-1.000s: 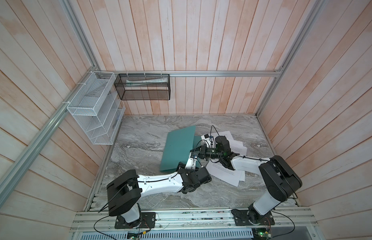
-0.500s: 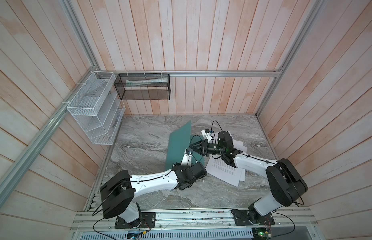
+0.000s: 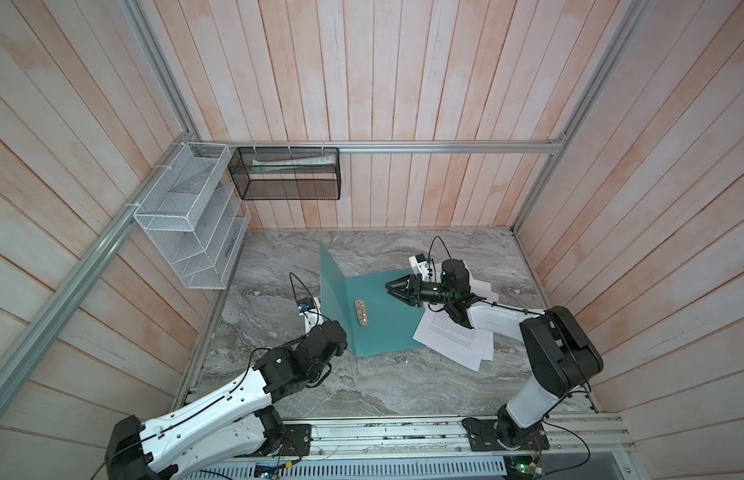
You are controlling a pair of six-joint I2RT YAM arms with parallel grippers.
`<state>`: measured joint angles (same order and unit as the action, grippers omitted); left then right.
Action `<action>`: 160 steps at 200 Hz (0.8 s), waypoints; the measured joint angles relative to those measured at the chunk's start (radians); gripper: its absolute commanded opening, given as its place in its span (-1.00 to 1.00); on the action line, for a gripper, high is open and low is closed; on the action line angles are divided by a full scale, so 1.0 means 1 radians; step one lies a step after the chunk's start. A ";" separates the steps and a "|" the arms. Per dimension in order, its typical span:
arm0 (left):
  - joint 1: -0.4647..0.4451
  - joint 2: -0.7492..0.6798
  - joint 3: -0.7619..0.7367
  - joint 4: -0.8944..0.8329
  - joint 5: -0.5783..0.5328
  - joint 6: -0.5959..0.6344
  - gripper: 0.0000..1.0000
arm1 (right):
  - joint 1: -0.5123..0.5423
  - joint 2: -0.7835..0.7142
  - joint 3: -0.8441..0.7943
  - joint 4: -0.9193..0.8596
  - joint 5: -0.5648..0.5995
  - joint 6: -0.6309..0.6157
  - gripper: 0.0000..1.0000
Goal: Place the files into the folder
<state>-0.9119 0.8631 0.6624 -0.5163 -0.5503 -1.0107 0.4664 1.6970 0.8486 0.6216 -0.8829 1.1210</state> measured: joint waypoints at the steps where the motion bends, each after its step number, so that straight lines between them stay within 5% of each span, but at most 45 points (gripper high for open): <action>1: 0.002 -0.005 -0.003 -0.002 0.001 -0.005 -0.83 | 0.001 0.001 0.000 0.000 0.000 0.000 -0.17; 24: 0.015 -0.070 -0.057 -0.037 0.013 -0.090 -0.22 | 0.026 0.027 0.000 -0.012 0.010 -0.006 -0.19; 41: 0.040 -0.109 -0.100 -0.071 0.023 -0.136 0.03 | 0.051 0.040 0.001 -0.019 0.016 -0.011 -0.20; 93: 0.236 -0.196 -0.163 -0.145 0.054 -0.175 0.19 | 0.091 0.055 0.001 -0.060 0.047 -0.035 -0.21; 160: 0.445 -0.166 -0.026 -0.146 0.105 0.039 0.37 | 0.004 -0.002 0.000 -0.217 0.121 -0.171 -0.02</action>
<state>-0.4671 0.6968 0.6365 -0.6624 -0.4450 -0.9714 0.4702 1.6947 0.8486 0.4049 -0.7620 0.9501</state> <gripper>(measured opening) 0.674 0.452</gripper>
